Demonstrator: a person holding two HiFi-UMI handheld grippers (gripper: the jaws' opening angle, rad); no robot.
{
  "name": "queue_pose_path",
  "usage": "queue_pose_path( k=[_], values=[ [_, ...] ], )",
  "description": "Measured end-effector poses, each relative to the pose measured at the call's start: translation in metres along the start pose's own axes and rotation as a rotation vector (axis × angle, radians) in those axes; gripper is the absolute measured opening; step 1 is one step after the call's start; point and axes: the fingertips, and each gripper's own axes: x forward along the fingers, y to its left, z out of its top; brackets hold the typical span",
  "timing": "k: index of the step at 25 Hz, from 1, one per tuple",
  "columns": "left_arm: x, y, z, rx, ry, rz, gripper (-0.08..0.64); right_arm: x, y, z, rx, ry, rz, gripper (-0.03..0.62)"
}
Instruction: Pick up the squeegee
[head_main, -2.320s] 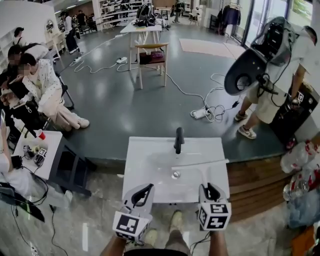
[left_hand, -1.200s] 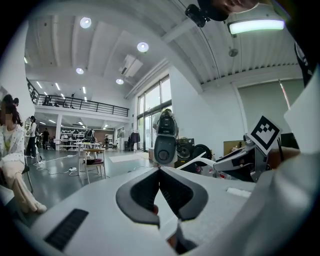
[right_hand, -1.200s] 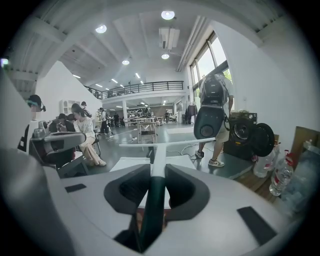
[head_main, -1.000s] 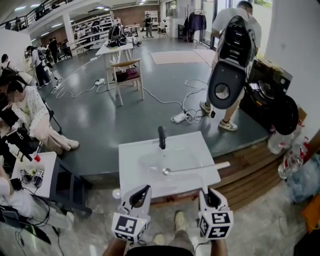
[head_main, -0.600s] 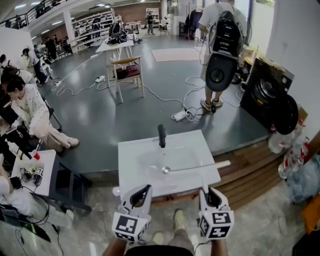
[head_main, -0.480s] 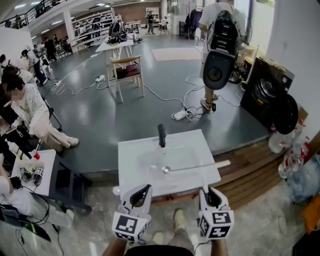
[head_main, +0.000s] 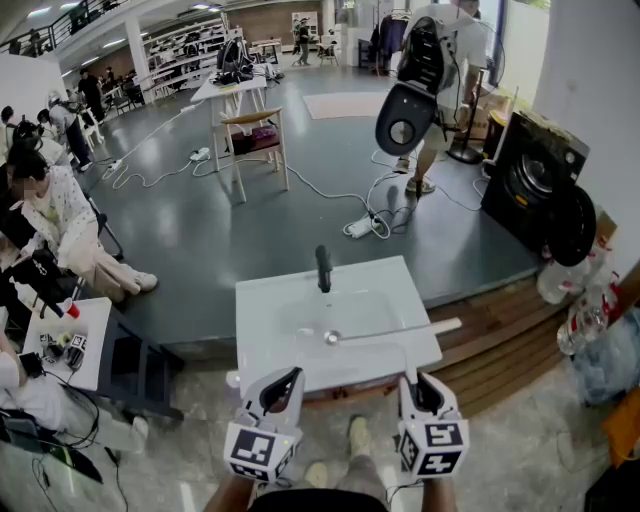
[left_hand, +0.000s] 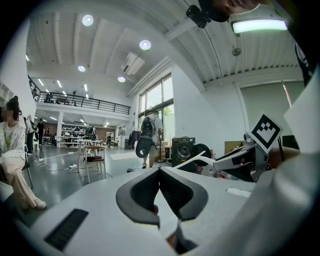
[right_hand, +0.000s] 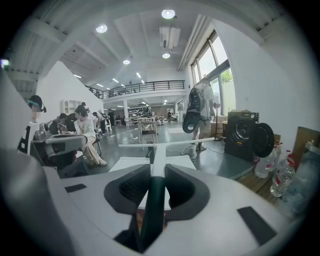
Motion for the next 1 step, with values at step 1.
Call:
queue_pose_path(
  k=[1],
  values=[
    [-0.0010,0.0002,-0.0013,-0.007,0.014,0.001,0.002,-0.0004,0.0000,0.0008,0.001,0.000,-0.001,0.092]
  ],
)
